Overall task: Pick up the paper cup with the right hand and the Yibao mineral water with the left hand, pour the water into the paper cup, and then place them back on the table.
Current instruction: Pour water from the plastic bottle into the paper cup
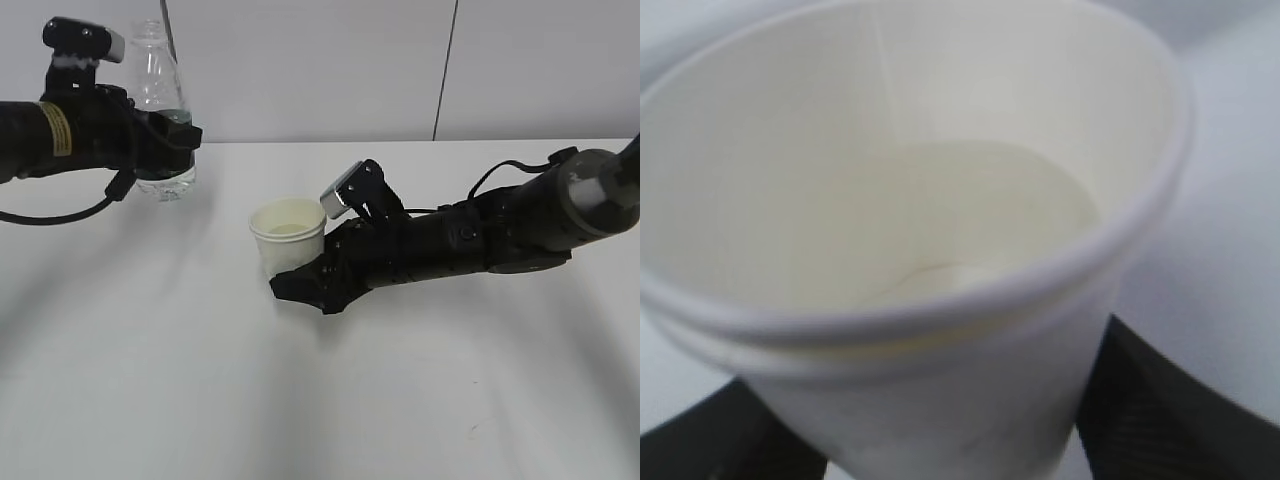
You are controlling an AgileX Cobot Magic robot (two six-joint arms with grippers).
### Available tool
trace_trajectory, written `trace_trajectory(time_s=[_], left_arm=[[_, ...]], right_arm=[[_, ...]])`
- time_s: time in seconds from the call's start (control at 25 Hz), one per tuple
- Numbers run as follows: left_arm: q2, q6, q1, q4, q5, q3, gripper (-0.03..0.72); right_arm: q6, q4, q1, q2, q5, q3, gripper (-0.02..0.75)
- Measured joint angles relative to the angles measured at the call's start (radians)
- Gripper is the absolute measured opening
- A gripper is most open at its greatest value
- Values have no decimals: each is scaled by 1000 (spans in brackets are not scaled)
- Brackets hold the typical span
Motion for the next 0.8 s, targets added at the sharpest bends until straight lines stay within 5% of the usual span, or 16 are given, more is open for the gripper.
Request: trace_trajectory(time_s=[0.36,0.8], left_arm=[[137,109,75,-46,-174,0,323],[252,266,77,-132,-284,-2,323]], right_arm=[[0,0,0,0,0,0,513],[-9,51,0,0,0,0,513]])
